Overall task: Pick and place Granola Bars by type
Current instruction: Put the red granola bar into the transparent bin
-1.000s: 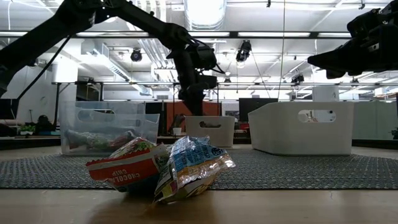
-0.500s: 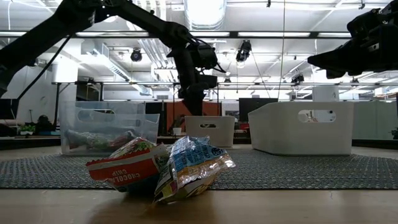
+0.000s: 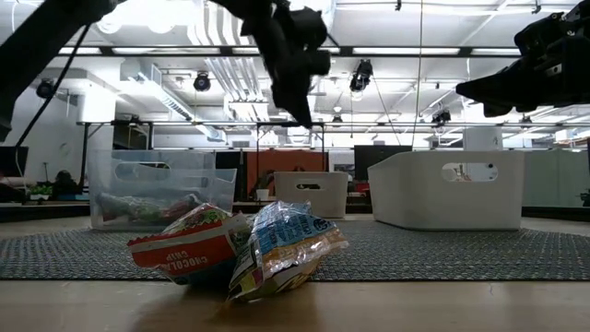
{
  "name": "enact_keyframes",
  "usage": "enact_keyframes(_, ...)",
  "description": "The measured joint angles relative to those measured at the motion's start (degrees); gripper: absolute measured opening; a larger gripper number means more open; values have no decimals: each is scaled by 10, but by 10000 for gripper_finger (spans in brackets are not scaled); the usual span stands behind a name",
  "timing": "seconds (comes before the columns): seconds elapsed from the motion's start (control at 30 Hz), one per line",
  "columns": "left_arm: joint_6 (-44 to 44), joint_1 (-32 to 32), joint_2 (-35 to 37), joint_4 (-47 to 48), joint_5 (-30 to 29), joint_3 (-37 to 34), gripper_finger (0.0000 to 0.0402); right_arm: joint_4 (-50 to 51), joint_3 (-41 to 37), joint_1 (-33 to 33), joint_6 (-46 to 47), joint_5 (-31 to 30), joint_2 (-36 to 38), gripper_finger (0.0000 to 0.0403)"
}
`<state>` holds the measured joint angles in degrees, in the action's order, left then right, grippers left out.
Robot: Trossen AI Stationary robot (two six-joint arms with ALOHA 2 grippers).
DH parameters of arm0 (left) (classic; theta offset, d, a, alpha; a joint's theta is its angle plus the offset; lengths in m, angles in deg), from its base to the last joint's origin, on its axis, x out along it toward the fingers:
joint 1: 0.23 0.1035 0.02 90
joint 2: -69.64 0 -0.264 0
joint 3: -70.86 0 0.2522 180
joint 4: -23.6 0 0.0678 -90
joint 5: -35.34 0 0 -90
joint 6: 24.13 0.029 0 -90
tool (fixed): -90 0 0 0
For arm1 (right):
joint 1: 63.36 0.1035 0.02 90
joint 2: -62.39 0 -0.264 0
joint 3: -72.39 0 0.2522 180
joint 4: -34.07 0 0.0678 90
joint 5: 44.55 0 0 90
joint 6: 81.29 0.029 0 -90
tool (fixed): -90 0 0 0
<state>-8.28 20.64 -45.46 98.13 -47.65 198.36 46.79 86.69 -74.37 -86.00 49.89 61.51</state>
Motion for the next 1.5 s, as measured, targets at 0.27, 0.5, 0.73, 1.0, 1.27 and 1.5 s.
enact_keyframes(0.27,0,-71,38,29,53,-1,1,0,0,0,0,-1,0,9)
enact_keyframes(0.5,40,-158,58,47,99,-2,0,0,0,0,-1,-1,0,9)
enact_keyframes(0.73,66,-244,60,58,99,-2,0,0,0,0,-2,0,0,9)
enact_keyframes(1.0,127,-338,60,19,99,-33,0,0,0,0,-2,0,0,9)
enact_keyframes(1.27,141,-416,59,-73,76,-80,0,0,0,0,0,0,0,9)
enact_keyframes(1.5,123,-455,59,-109,54,-107,10,0,0,0,0,0,0,9)
